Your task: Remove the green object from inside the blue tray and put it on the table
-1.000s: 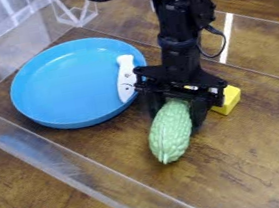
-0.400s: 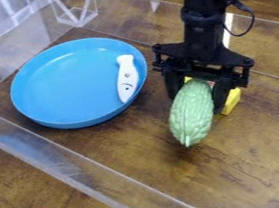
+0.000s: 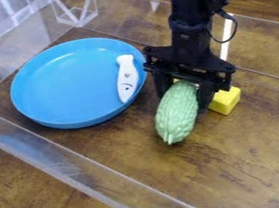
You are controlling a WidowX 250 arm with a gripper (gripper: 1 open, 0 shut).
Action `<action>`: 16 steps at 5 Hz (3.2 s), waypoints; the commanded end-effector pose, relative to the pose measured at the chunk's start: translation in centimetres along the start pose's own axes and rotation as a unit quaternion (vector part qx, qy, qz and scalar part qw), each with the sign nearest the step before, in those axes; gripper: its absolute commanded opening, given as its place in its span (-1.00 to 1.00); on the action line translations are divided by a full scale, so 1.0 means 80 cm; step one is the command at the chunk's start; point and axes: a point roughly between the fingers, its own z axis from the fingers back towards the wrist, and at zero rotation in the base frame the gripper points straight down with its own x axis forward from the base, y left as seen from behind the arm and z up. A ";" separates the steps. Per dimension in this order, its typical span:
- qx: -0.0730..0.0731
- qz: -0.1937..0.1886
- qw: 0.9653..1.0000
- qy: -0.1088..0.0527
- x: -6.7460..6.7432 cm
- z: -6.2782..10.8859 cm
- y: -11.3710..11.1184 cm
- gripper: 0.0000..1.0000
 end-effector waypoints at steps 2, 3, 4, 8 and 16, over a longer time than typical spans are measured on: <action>0.005 0.001 1.000 -0.013 -0.003 -0.001 0.021 -1.00; 0.010 0.028 1.000 -0.009 -0.007 -0.013 0.018 -1.00; 0.014 0.056 0.998 -0.004 -0.012 -0.022 0.013 -1.00; 0.014 0.011 1.000 -0.005 -0.043 0.009 0.031 1.00; 0.025 -0.112 0.993 -0.018 -0.027 0.067 0.044 1.00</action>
